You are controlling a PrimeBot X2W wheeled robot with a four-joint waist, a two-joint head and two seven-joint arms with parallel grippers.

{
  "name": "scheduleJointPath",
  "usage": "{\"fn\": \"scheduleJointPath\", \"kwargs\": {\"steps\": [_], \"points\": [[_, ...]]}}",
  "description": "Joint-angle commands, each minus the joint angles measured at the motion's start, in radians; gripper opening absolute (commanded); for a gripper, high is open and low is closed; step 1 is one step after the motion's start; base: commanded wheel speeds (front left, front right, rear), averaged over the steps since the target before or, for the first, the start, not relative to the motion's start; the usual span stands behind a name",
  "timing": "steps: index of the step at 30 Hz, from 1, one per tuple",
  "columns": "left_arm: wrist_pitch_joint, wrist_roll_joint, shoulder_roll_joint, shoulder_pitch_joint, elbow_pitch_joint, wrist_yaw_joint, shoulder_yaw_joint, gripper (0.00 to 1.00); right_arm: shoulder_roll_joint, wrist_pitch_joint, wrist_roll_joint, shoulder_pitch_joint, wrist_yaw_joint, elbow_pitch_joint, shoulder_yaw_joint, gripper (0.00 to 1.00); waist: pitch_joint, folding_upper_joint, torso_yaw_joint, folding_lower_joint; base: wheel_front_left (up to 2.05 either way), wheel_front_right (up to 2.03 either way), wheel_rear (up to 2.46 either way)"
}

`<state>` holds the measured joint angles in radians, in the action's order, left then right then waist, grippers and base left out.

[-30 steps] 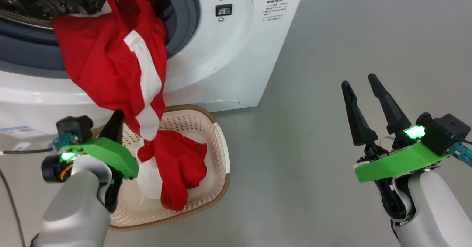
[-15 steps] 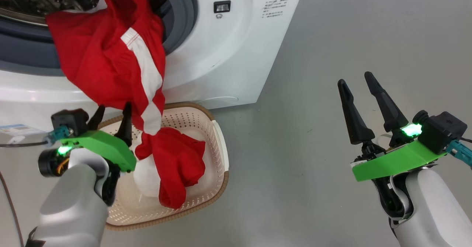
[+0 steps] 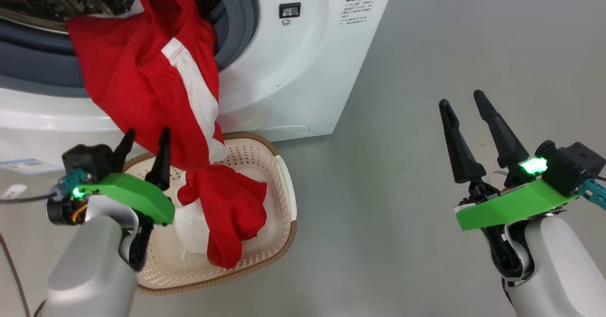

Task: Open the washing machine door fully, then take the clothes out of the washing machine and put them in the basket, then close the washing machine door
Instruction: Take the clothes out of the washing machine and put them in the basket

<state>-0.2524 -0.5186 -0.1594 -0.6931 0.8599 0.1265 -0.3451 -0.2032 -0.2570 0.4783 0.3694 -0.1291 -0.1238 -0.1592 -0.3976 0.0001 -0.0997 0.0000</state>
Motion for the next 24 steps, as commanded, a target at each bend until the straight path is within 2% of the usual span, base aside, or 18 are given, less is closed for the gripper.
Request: {"fn": "scheduleJointPath", "kwargs": {"steps": [1, 10, 24], "points": [[-0.009, 0.015, -0.039, 0.021, -0.045, -0.007, 0.038, 1.00, -0.002, -0.005, 0.003, -0.009, -0.002, 0.028, -0.014, 1.00, 0.001, -0.0001, 0.002, 0.0000, 0.00, 0.00, 0.00], [-0.009, 0.081, -0.039, 0.114, -0.239, -0.031, 0.076, 1.00, 0.000, -0.005, 0.000, -0.010, -0.002, 0.038, -0.012, 1.00, 0.003, -0.0001, 0.007, 0.0000, 0.00, 0.00, 0.00], [-0.009, 0.121, -0.042, 0.241, -0.440, -0.069, 0.109, 1.00, -0.001, -0.005, -0.001, -0.015, -0.002, 0.046, -0.010, 1.00, 0.008, -0.0001, 0.003, 0.0000, 0.00, 0.00, 0.00]]}}
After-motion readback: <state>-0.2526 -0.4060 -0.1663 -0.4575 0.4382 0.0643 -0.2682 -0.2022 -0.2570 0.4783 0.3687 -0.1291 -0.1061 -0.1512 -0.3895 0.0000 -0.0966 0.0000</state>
